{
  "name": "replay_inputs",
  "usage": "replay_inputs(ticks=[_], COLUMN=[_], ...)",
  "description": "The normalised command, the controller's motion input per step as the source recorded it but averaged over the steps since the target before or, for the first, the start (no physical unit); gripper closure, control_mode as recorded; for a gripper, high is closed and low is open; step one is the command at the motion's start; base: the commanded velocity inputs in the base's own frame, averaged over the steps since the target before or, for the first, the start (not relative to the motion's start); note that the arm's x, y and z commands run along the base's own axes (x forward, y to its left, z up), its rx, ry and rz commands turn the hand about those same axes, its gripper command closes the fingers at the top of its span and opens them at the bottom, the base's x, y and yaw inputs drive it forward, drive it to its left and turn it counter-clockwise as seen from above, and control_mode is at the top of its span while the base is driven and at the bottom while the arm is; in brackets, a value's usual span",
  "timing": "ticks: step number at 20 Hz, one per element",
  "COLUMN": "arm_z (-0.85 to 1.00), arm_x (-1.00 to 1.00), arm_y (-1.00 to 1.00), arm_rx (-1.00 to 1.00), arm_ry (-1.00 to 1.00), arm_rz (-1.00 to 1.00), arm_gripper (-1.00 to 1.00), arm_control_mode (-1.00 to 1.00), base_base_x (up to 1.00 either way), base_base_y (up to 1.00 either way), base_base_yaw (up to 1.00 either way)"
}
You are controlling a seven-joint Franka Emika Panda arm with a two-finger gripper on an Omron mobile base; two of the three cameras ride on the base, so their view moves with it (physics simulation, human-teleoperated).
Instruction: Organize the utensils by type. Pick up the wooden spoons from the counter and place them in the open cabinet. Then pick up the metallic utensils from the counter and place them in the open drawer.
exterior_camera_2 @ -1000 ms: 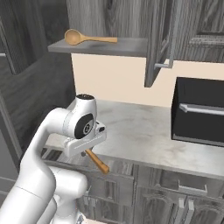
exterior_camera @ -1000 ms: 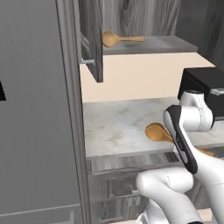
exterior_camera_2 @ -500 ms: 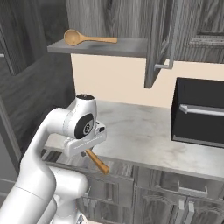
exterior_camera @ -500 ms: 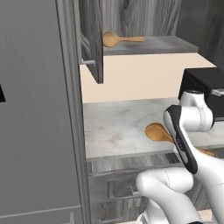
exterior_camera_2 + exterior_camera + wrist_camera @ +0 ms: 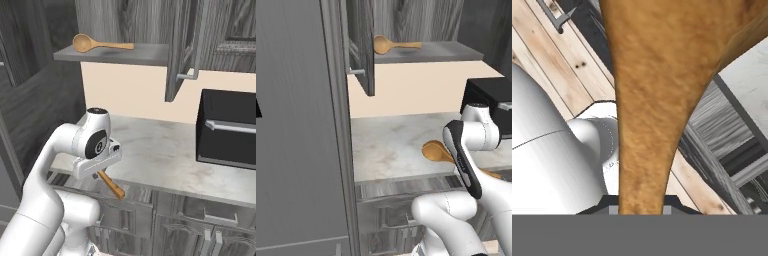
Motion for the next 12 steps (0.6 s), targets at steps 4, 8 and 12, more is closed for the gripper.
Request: replay_inputs(ticks=[4, 8, 12], arm_z=[0.0, 0.0, 0.01], arm_x=[0.0, 0.0, 0.0], arm_y=[0.0, 0.0, 0.0], arm_rx=[0.0, 0.0, 0.0], arm_ry=[0.0, 0.0, 0.0], arm_rz=[0.0, 0.0, 0.0], arm_gripper=[1.0, 1.0, 1.0], arm_control_mode=[1.0, 1.0, -1.0], base_base_x=[0.13, 0.14, 0.0], base_base_y=[0.01, 0.03, 0.0], base_base_yaw=[0.0, 0.0, 0.0])
